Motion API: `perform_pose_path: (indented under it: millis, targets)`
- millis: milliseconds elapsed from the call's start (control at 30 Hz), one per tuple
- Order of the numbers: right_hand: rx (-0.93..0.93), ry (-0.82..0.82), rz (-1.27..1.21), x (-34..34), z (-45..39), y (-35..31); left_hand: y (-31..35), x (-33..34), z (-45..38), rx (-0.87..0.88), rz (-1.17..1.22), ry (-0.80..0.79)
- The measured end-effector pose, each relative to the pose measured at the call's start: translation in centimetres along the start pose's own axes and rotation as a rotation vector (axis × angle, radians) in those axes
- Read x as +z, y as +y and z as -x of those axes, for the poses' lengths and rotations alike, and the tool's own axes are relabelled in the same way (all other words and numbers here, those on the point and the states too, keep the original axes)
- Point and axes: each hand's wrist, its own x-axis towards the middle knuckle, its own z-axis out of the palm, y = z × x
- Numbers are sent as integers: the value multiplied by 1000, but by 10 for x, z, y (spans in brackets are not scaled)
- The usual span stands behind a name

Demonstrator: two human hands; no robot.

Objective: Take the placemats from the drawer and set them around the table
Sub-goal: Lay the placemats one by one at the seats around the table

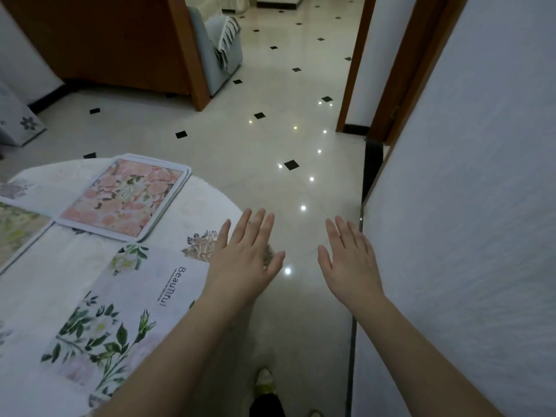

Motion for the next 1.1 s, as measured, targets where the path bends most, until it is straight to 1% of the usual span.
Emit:
perform_pose_path:
  millis: [100, 300, 533, 700, 867, 1000, 1100]
  targets:
    - [18, 12, 30, -3, -17, 8, -7, 4, -31, 51, 21, -33]
    - [96, 50, 103, -14, -48, 24, -17, 7, -92, 145, 44, -9]
    - [179, 81, 90, -22, -75, 51, -6, 5, -156, 248, 41, -50]
    - [197, 69, 78, -26, -114, 81, 14, 12, -209, 283, 33, -77]
    - [206, 47, 71, -24, -171, 118, 37, 26, -273, 287, 10, -102]
    - [188, 26, 69, -31, -219, 139, 50, 25, -316, 283, -8, -57]
    - [149, 29, 72, -33, -252, 144, 50, 27, -343, 248, -32, 3]
